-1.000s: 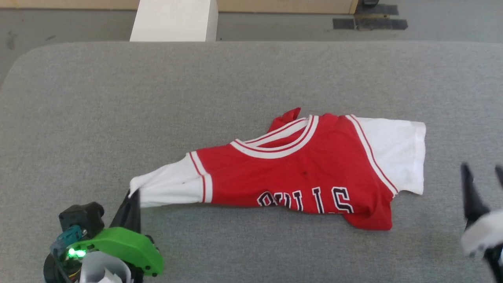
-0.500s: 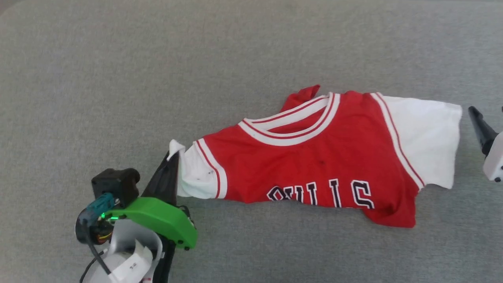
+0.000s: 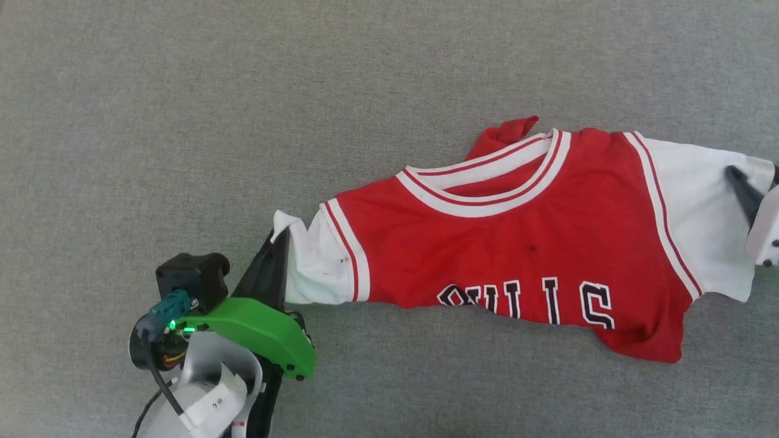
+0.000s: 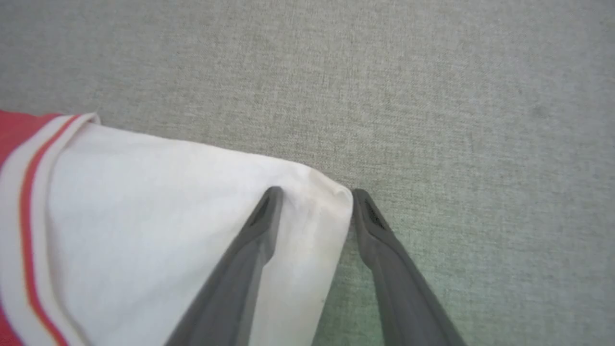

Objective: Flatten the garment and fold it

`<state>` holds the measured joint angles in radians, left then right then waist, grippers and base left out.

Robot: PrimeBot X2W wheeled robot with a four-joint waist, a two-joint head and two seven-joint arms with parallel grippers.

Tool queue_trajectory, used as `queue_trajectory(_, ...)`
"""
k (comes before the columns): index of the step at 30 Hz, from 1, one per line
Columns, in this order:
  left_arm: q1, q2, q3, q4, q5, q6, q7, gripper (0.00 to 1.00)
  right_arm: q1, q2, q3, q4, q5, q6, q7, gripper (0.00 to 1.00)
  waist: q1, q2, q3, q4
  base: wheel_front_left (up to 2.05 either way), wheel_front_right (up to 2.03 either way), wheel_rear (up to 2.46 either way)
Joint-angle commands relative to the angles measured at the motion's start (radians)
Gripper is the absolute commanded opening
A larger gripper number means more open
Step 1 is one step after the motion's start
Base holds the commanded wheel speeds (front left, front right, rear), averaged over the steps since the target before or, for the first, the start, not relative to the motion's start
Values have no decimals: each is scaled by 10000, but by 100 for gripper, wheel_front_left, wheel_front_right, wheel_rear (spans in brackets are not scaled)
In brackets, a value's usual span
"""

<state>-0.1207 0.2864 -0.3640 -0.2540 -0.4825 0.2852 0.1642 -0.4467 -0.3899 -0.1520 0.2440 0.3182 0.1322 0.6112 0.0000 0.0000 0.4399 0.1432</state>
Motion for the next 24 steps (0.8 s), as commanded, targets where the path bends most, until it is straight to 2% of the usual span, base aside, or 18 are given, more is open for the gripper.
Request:
queue_trajectory(1, -182, 9, 60, 42, -27, -15, -56, 0, -10, 126, 44, 222, 47, -15, 214, 0, 0, 0, -24, -17, 0, 0, 0)
queue_trajectory(11, -1097, 458, 215, 432, 295, 4, 363, 0, -357, 167, -36, -189, 62, -15, -280, 0, 0, 0, -1251, -467, 0, 0, 0)
queue_trajectory(18, -3398, 762, 207, 1619, 431, -622, 925, 0, -1016, 579, 452, -904, 159, -15, -1217, 0, 0, 0, -2827, -970, 0, 0, 0)
queue_trajectory(24, -5483, 992, 301, 2761, 467, -1155, 1315, 0, -2660, 569, 1174, -1020, -169, -15, -1822, 0, 0, 0, -3434, -1361, 0, 0, 0)
